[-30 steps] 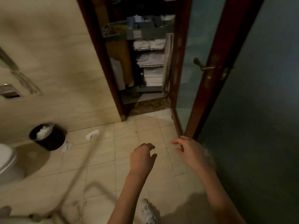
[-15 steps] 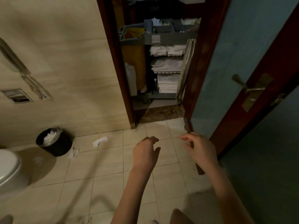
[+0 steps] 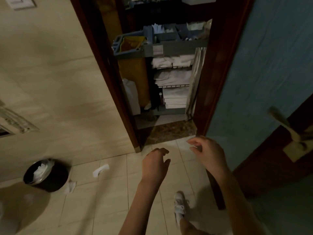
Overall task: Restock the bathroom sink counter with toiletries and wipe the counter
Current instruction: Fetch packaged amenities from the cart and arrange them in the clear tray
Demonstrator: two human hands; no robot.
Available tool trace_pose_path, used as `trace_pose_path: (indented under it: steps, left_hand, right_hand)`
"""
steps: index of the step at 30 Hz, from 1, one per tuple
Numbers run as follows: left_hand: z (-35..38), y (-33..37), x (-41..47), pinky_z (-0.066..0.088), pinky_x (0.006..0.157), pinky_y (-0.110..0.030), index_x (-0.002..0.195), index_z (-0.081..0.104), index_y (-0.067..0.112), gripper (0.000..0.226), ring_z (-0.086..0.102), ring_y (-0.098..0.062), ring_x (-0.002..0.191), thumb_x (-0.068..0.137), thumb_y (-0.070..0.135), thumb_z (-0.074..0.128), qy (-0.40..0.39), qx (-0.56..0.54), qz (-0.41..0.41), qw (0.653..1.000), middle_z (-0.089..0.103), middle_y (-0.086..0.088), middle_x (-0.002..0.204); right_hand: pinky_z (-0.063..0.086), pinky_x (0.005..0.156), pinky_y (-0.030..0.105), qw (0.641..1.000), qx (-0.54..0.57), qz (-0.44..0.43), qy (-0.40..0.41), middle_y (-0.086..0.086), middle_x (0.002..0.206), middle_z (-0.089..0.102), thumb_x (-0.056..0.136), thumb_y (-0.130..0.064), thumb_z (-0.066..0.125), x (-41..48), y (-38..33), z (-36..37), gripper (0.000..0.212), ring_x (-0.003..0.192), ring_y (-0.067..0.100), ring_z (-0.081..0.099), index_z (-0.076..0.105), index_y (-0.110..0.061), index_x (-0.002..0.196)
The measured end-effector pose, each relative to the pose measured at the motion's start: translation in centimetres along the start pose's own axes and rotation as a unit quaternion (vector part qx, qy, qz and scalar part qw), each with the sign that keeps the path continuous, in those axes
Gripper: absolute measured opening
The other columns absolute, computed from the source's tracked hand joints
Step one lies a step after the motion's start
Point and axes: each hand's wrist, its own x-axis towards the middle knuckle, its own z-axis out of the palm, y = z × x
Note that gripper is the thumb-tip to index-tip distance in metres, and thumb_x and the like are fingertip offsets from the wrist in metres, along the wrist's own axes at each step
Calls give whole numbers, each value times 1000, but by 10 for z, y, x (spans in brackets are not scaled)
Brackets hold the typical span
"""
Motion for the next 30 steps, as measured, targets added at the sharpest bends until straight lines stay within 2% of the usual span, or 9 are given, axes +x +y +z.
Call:
trace_pose_path:
  steps: [3, 7, 9, 13, 16, 19, 24, 28, 30]
  left_hand:
    - [-4, 8, 66, 45, 89, -25, 122, 60, 26, 31, 59, -11, 110, 92, 33, 60, 5, 9, -5, 1000, 63, 7, 121]
    - [-1, 22, 142, 50, 84, -30, 111, 62, 17, 28, 61, -19, 102, 92, 38, 57, 3, 26, -31, 999, 65, -1, 113]
    - [1, 29, 167, 51, 84, -33, 111, 60, 15, 29, 61, -21, 101, 93, 37, 57, -8, 22, -40, 999, 64, -3, 112]
    - [5, 30, 198, 50, 85, -30, 116, 59, 16, 31, 60, -19, 104, 93, 37, 57, -24, 23, -50, 998, 63, -2, 116]
    - [6, 30, 222, 49, 83, -26, 116, 61, 20, 29, 61, -14, 103, 93, 37, 56, -31, 21, -56, 998, 64, 2, 117]
    - [4, 34, 250, 51, 82, -30, 114, 61, 18, 30, 61, -16, 101, 92, 39, 56, -44, 31, -65, 996, 65, 0, 113]
    - [2, 40, 304, 46, 83, -30, 116, 60, 14, 31, 60, -22, 107, 94, 36, 55, -64, 44, -45, 996, 63, -4, 116]
    - [8, 36, 363, 47, 85, -32, 117, 61, 17, 30, 60, -24, 108, 94, 34, 52, -79, 47, -33, 995, 63, -4, 119]
    - [10, 37, 403, 47, 83, -31, 116, 61, 18, 27, 62, -23, 104, 95, 31, 49, -85, 52, -19, 995, 64, -4, 117]
  right_hand:
    - [45, 75, 21, 1000, -1, 6, -7, -14, 103, 68, 87, -18, 67, 65, 8, -13, 22, 90, 0, 58, 69, -28, 107]
    - [39, 73, 16, 1000, 3, 2, 16, -11, 103, 69, 86, -15, 68, 143, 25, -26, 24, 92, 1, 60, 69, -26, 107]
    - [38, 74, 16, 1000, 10, -5, 7, -10, 103, 68, 86, -14, 68, 169, 30, -25, 25, 94, 4, 60, 69, -24, 108]
    - [44, 78, 19, 999, 23, -12, -37, -8, 103, 69, 85, -14, 70, 203, 39, -16, 27, 93, 6, 61, 68, -23, 110]
    - [42, 76, 17, 998, 30, 5, -57, -7, 104, 69, 85, -15, 70, 227, 49, -16, 27, 92, 4, 60, 68, -23, 111]
    - [40, 76, 17, 998, 34, 15, -55, -7, 104, 69, 85, -14, 69, 251, 54, -17, 26, 96, 8, 62, 68, -21, 110]
    - [36, 71, 6, 998, 35, 8, -47, -2, 104, 68, 88, -12, 65, 295, 61, -14, 24, 90, 4, 57, 66, -15, 112]
    - [50, 83, 23, 998, 32, 24, -56, -4, 105, 68, 92, -19, 61, 351, 64, -10, 22, 89, 4, 59, 65, -20, 113]
    - [44, 78, 16, 998, 1, 29, -54, -5, 103, 68, 94, -26, 58, 385, 67, -12, 20, 87, 3, 57, 65, -21, 113]
